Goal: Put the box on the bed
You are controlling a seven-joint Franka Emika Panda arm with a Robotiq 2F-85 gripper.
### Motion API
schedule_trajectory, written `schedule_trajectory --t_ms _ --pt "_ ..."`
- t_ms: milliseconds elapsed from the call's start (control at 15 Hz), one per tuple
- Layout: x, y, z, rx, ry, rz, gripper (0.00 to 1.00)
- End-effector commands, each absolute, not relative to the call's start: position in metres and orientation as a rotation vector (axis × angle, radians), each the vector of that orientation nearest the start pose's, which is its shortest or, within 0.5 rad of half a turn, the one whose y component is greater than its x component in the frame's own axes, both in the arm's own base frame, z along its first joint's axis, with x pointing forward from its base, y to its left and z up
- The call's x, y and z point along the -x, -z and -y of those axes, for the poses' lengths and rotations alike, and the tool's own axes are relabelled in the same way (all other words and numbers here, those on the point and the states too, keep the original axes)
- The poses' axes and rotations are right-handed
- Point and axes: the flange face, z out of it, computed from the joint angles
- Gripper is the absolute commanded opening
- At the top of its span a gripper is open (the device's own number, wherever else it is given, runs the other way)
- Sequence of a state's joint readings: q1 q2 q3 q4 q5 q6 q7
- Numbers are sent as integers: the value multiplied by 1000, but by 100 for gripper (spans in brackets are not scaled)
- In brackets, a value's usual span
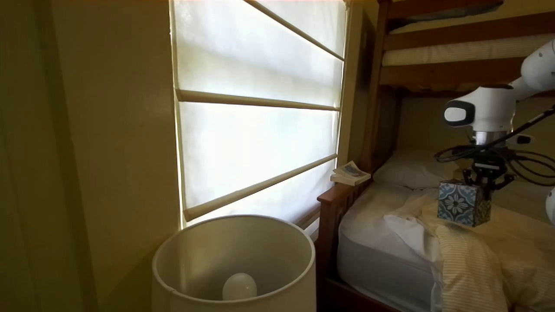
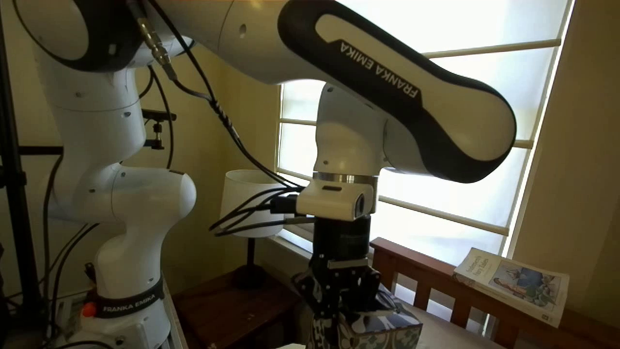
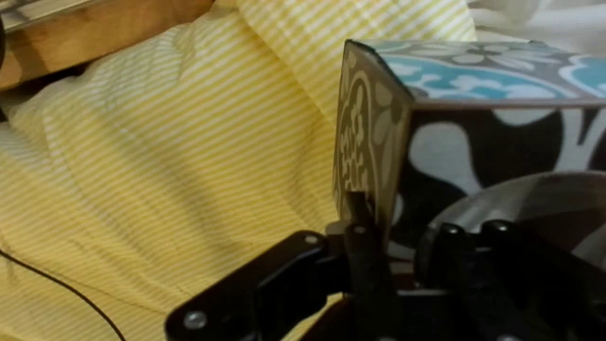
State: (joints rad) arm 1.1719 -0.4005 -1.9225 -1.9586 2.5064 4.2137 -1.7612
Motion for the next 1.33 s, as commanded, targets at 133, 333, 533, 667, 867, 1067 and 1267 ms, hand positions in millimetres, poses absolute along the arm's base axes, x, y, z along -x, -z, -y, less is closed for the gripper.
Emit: schedule_trajectory --t_ms 133,333,533,667,867,1067,1267 --pt "-230 -403 384 1782 215 -2691 1" --pt "-246 -405 373 1512 185 -2736 1" --pt "-275 -405 364 1295 209 -2738 1" --pt "-298 -404 361 1147 256 -2735 1" --pt "-325 -399 370 944 364 -2749 1" --pt "-335 -393 389 729 468 -2794 1" --pt "-337 -381 406 569 499 -2859 1"
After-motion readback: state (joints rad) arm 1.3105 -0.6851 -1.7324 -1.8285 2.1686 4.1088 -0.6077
